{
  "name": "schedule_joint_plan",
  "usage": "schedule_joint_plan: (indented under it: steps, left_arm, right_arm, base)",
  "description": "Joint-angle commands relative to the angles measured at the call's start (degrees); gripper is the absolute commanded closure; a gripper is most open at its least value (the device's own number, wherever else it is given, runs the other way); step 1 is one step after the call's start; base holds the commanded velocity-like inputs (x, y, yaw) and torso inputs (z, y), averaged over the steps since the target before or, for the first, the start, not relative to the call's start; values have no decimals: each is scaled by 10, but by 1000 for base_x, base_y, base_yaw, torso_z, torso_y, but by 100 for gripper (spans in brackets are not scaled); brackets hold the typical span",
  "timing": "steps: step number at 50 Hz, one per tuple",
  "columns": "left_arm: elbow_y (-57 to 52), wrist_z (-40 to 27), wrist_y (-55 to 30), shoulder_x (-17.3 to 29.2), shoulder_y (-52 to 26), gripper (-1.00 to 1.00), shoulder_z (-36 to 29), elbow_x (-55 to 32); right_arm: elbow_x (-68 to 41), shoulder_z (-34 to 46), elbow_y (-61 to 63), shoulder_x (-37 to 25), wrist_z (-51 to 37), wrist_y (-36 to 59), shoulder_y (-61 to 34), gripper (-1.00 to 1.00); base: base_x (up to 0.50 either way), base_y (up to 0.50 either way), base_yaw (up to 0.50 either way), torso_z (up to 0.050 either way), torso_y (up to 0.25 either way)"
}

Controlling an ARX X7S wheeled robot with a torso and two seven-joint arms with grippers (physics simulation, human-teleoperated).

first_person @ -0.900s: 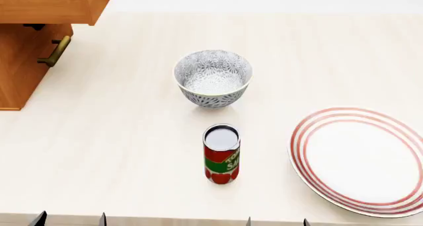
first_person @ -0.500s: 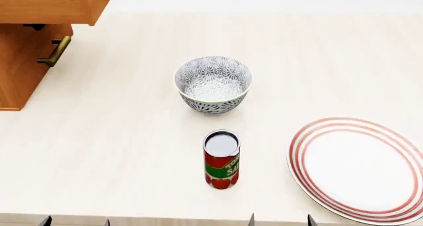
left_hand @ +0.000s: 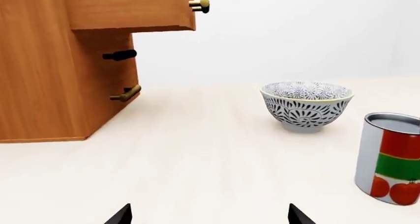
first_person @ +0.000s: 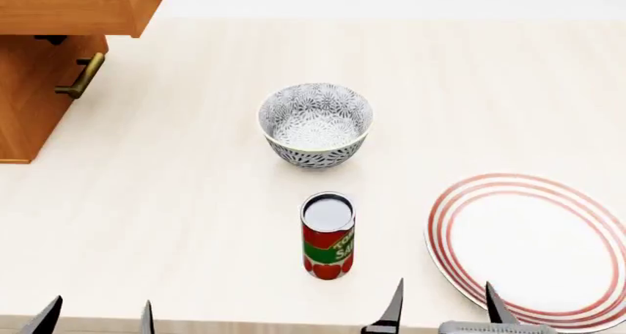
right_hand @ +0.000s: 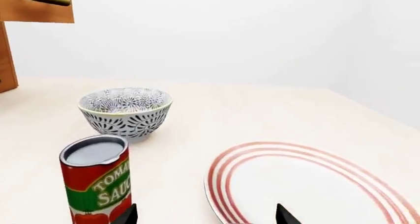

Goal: Put the bowl on the plate.

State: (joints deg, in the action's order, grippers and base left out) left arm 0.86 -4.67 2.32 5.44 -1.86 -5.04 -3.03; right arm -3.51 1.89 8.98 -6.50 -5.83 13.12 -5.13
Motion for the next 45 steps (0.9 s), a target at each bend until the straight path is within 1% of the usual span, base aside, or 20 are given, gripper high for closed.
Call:
schedule_joint_plan:
  steps: [1, 19, 26, 45]
  left_arm:
    - [-15, -12, -17, 11, -19, -100, -9, 1]
    - [-10, -22, -12, 20, -31, -100, -12, -11]
    - [-8, -25, -9, 24, -32, -100, -13, -16]
    - [-19, -34, -13, 31, -30, -100, -18, -27]
  right_arm:
    - [-4, -5, 28, -11, -20, 50, -24, -100]
    - [-23, -9, 35, -24, -18, 45, -25, -100]
    - [-27, -10, 47, -32, -20, 57, -30, -100]
    - [-53, -20, 58, -47, -13, 68, -32, -100]
  base:
    - [0, 0, 0, 0, 0]
    - [0, 0, 0, 0, 0]
    - [12, 0, 0, 0, 0]
    - [63, 0, 0, 0, 0]
